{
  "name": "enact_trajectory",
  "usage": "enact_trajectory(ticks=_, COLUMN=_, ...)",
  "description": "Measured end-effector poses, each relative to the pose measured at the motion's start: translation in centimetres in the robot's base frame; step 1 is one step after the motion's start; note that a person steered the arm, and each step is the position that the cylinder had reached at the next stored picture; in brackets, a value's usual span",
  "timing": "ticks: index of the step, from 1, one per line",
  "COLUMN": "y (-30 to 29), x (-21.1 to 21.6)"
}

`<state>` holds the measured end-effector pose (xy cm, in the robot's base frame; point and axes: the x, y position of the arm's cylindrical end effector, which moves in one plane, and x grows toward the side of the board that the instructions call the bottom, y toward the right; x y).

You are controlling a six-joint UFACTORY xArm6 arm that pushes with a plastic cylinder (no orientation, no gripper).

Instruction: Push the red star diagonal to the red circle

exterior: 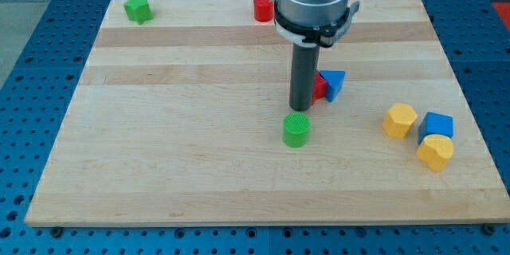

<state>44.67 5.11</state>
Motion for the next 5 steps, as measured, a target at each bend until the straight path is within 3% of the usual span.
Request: enact_trajectory(ticks=5, y=5.6, x=-9.8)
